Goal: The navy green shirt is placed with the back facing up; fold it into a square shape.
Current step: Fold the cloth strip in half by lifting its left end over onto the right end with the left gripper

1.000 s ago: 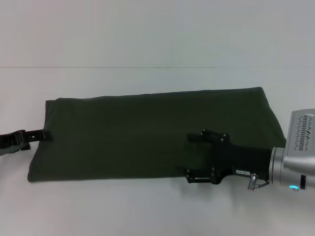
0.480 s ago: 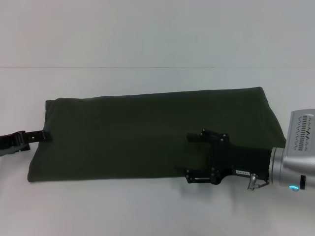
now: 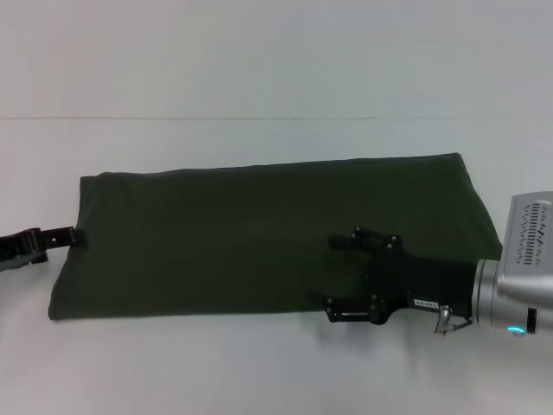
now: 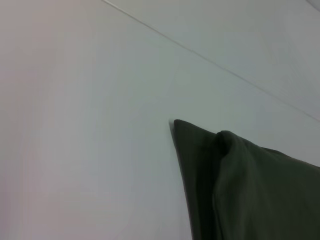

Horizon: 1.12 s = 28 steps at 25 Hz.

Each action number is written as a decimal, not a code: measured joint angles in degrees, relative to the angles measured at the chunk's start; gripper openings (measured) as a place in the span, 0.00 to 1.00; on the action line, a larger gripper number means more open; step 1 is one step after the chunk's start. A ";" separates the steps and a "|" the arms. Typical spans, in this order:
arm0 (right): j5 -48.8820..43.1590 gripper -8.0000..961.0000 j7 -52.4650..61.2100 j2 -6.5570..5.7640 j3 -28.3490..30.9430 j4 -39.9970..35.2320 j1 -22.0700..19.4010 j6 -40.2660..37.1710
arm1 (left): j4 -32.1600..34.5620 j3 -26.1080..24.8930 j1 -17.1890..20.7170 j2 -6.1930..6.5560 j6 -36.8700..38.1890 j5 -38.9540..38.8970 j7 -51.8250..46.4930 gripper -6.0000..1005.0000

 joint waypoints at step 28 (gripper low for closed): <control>0.09 0.98 0.12 0.00 -0.06 0.32 0.00 0.10 | -1.41 0.49 -0.75 -0.82 -0.13 -0.11 0.13 0.85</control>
